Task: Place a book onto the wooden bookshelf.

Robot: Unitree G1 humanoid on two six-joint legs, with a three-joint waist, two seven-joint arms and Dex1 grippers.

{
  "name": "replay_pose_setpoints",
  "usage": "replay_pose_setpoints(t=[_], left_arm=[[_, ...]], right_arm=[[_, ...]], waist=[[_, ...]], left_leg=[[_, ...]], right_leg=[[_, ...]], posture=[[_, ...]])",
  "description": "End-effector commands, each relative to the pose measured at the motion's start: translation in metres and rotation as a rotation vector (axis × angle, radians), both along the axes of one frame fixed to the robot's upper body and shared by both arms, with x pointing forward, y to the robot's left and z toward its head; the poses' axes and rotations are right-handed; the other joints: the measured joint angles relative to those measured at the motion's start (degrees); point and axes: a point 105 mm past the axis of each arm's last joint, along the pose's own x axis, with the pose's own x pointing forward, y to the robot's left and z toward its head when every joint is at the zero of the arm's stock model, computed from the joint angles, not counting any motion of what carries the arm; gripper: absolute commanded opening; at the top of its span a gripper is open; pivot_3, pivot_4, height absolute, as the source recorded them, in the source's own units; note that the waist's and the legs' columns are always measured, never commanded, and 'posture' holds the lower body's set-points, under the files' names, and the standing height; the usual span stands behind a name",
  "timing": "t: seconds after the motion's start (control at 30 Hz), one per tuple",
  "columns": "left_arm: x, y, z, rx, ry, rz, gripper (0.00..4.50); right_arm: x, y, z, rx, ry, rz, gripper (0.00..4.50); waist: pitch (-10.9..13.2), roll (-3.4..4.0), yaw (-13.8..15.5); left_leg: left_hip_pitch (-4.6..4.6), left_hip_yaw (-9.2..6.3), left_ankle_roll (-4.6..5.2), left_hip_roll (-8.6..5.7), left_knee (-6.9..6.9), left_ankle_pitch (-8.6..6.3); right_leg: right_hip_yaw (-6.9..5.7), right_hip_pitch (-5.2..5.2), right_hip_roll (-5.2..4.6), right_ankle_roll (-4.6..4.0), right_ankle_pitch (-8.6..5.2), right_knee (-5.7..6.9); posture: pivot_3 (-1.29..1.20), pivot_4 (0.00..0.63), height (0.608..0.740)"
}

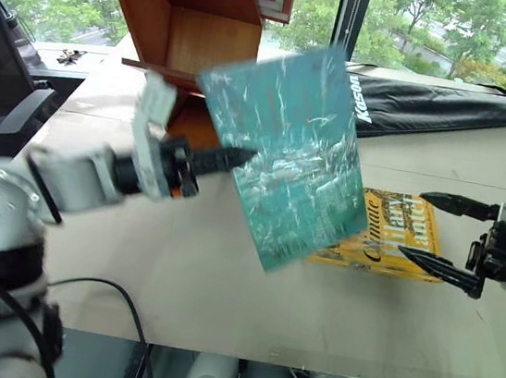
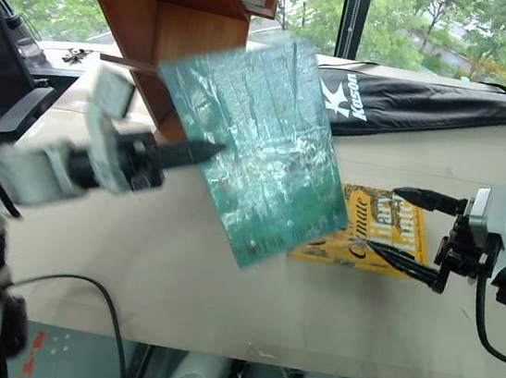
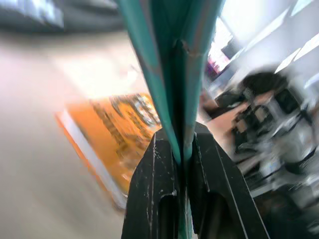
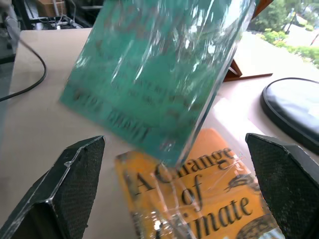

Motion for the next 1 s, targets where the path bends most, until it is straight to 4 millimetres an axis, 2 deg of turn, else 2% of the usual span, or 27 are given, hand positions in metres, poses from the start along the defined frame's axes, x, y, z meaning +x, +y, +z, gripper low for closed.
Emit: replay_pose_setpoints(t=[0.03,0.13,0.17,0.23,0.3,0.37,0.5,0.7,0.8,0.93,1.0], left_arm=[[-0.011,-0.016,0.079,0.422,-0.669,0.06,0.01],[-0.006,-0.017,0.121,0.688,-1.005,0.17,0.01],[-0.005,-0.016,0.127,0.755,-1.063,0.177,0.01],[0.0,-0.011,0.128,0.815,-1.041,0.168,0.01],[0.005,0.0,0.122,0.945,-1.025,0.147,0.01],[0.018,0.018,0.112,1.108,-0.987,0.181,0.01],[0.037,0.057,0.088,1.341,-0.778,0.242,0.01],[0.061,0.085,0.071,1.473,-0.598,0.262,0.01],[0.066,0.089,0.059,1.502,-0.521,0.246,0.01],[0.061,0.063,0.037,1.453,-0.431,0.173,0.01],[0.057,0.063,0.033,1.481,-0.408,0.181,0.01]], right_arm=[[0.012,-0.012,0.01,0.032,-0.061,-0.044,4.5],[0.02,-0.015,0.01,0.039,-0.077,-0.059,4.5],[0.021,-0.015,0.009,0.041,-0.08,-0.059,4.5],[0.023,-0.013,0.009,0.043,-0.085,-0.056,4.5],[0.025,-0.011,0.01,0.045,-0.099,-0.047,4.5],[0.026,-0.009,0.013,0.055,-0.117,-0.036,4.5],[0.025,-0.003,0.032,0.116,-0.199,-0.017,4.5],[0.02,0.006,0.059,0.211,-0.298,0.011,4.5],[0.019,0.009,0.064,0.229,-0.313,0.011,4.5],[0.02,0.014,0.068,0.232,-0.326,0.001,4.5],[0.02,0.016,0.07,0.237,-0.325,0.003,4.5]], waist=[[0.0,0.08,0.0],[-0.2,0.62,0.1],[-0.2,0.69,0.1],[-0.1,0.79,0.0],[-0.1,0.83,-0.3],[-0.1,0.83,-0.6],[0.0,0.79,-1.1],[0.0,0.72,-0.4],[-0.1,0.81,-1.1],[-0.1,0.85,-1.9],[-0.1,0.85,-1.9]], left_leg=[[-0.03,0.07,0.0,-0.08,-0.05,0.0],[0.08,0.38,0.04,-0.15,-0.3,-0.01],[0.1,0.4,0.04,-0.17,-0.37,-0.01],[0.06,0.4,0.04,-0.12,-0.48,-0.01],[0.01,0.39,0.04,-0.01,-0.51,-0.01],[-0.33,0.48,0.04,0.01,-0.49,-0.01],[-0.62,0.58,0.04,-0.02,-0.21,-0.01],[-0.57,0.52,0.18,-0.05,0.05,-0.09],[-0.34,0.54,0.23,-0.01,0.08,-0.1],[0.19,0.68,0.33,0.01,0.05,-0.15],[0.39,0.71,0.33,0.05,0.03,-0.15]], right_leg=[[0.02,-0.02,0.26,0.01,0.0,-0.04],[0.14,0.06,0.28,0.07,-0.01,-0.53],[0.14,0.1,0.3,0.15,-0.05,-0.59],[0.15,0.01,0.37,0.2,-0.08,-0.6],[0.15,-0.09,0.45,0.27,-0.13,-0.51],[0.28,-0.59,0.49,0.27,-0.13,-0.3],[0.43,-0.88,0.46,0.38,-0.2,0.02],[0.4,-0.83,0.43,0.41,-0.21,0.33],[0.46,-0.73,0.5,0.37,-0.18,0.5],[0.7,-0.54,0.55,0.35,-0.19,0.95],[0.78,-0.43,0.64,0.34,-0.2,1.06]], posture=[[0.0,0.15,0.74],[0.0,0.15,0.74],[0.0,0.15,0.74],[0.0,0.15,0.74],[0.0,0.15,0.74],[0.0,0.15,0.74],[0.0,0.15,0.74],[0.0,0.15,0.74],[0.0,0.15,0.74],[0.0,0.15,0.74],[0.0,0.15,0.74]])
